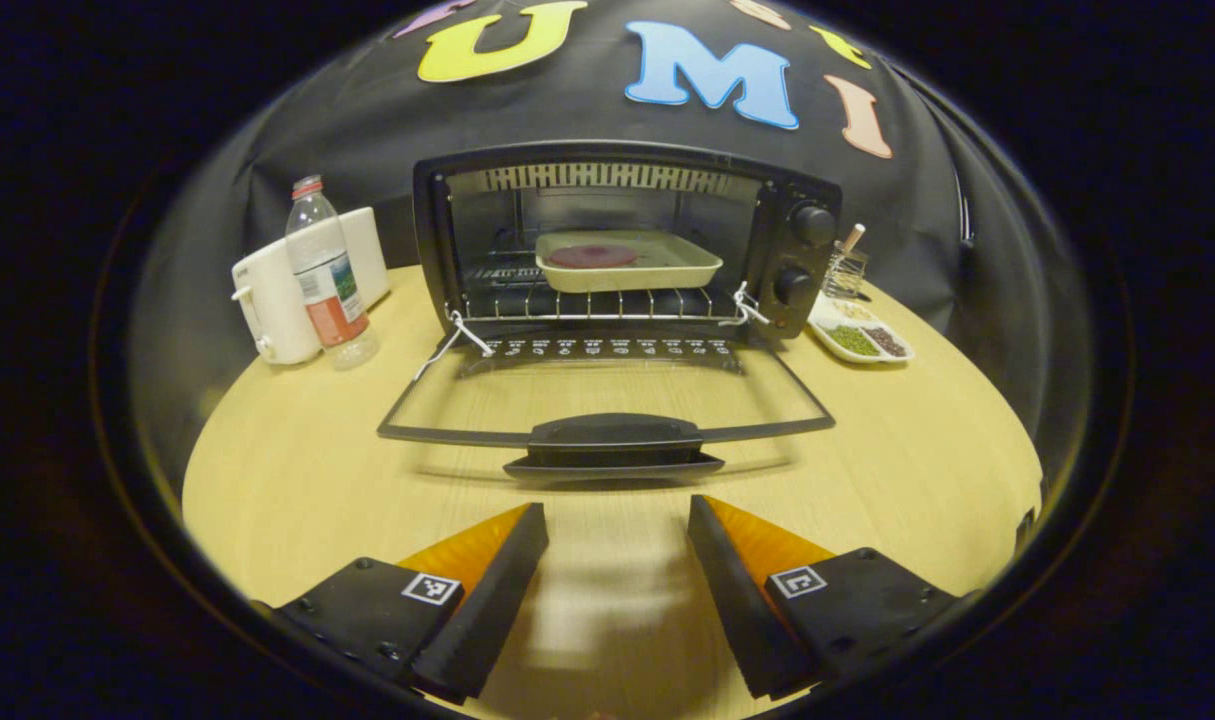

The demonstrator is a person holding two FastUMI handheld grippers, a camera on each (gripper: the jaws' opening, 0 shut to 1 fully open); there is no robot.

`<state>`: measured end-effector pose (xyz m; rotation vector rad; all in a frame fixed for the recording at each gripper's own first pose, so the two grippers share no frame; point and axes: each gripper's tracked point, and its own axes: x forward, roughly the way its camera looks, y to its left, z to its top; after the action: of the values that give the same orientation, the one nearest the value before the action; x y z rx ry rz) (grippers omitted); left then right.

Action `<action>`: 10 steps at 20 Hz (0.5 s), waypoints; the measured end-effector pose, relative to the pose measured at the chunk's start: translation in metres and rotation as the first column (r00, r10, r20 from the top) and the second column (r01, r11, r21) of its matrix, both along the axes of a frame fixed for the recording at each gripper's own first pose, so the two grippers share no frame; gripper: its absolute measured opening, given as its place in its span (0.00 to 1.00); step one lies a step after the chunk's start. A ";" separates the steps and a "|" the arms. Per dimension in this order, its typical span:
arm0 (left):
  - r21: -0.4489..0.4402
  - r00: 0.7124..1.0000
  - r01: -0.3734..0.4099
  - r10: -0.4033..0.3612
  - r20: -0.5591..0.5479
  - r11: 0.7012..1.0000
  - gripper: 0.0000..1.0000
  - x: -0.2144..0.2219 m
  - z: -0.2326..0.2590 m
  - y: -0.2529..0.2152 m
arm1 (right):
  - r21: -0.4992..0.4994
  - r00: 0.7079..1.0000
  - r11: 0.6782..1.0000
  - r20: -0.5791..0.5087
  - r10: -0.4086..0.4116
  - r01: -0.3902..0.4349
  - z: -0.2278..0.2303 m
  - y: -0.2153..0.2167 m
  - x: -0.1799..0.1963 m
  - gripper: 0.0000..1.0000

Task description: Open the electric oven with the left hand, put the food in, and close the electric oven.

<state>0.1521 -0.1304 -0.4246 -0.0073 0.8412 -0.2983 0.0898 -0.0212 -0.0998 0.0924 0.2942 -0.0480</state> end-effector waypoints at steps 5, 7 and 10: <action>0.040 1.000 -0.001 0.001 0.018 0.999 0.97 0.012 -0.003 -0.003 | -0.066 1.000 0.998 0.009 -0.020 0.020 0.009 -0.014 -0.006 0.98; 0.039 0.999 -0.013 0.011 0.037 0.999 1.00 0.014 -0.003 -0.003 | -0.077 1.000 0.997 0.020 -0.011 0.012 0.011 -0.012 -0.005 0.98; 0.042 0.999 -0.030 0.028 0.044 0.999 1.00 0.015 0.005 -0.001 | -0.058 1.000 0.998 0.026 0.004 -0.003 0.000 -0.006 -0.005 0.98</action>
<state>0.1672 -0.1318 -0.4199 0.0269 0.8034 -0.2520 0.0847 -0.0276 -0.1003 0.0348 0.2668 -0.0518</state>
